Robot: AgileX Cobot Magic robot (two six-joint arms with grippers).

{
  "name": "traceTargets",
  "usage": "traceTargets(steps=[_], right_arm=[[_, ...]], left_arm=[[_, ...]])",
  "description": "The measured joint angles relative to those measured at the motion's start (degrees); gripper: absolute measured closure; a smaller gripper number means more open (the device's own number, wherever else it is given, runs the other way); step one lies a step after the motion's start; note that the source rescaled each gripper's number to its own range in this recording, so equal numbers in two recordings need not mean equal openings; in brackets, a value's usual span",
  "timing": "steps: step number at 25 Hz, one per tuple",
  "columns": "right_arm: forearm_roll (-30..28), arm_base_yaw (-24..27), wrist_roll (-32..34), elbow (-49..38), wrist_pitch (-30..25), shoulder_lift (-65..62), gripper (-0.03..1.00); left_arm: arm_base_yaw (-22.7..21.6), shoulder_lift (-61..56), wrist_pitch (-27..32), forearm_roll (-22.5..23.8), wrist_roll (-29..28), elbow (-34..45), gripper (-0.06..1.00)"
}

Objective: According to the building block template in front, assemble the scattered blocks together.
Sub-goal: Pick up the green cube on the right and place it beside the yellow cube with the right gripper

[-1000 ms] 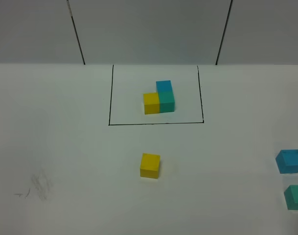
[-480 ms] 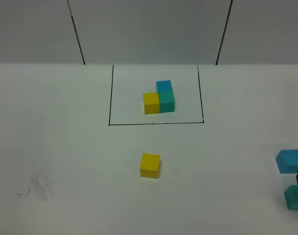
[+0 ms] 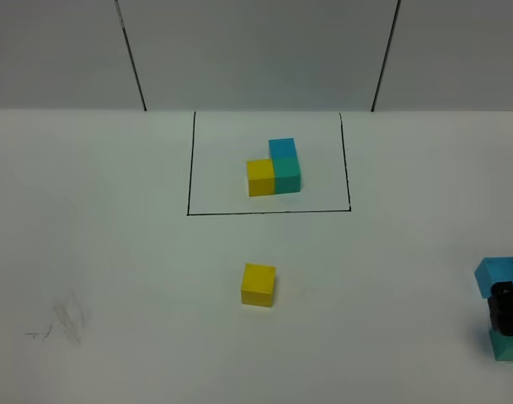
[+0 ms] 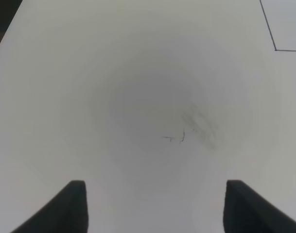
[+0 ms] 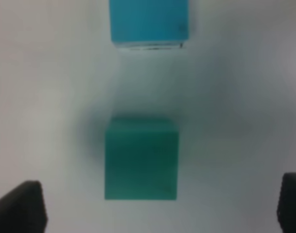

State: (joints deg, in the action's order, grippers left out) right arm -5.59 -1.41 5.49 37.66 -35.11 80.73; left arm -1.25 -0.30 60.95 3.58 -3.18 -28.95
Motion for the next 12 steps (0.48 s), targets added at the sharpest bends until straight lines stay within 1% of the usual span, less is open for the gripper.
traceTargets(steps=[5,10,12], right_arm=[[0.36,0.00,0.00,0.00,1.38,2.98,-0.03],[1.50,0.00,0.00,-2.30,6.63,4.93,-0.03],[1.95,0.00,0.00,-2.97,7.82,5.88,-0.02]], left_arm=[[0.00,0.00,0.00,0.00,0.00,0.00,0.58],[0.00,0.00,0.00,0.00,0.00,0.00,0.58],[0.00,0.00,0.00,0.00,0.00,0.00,0.58]])
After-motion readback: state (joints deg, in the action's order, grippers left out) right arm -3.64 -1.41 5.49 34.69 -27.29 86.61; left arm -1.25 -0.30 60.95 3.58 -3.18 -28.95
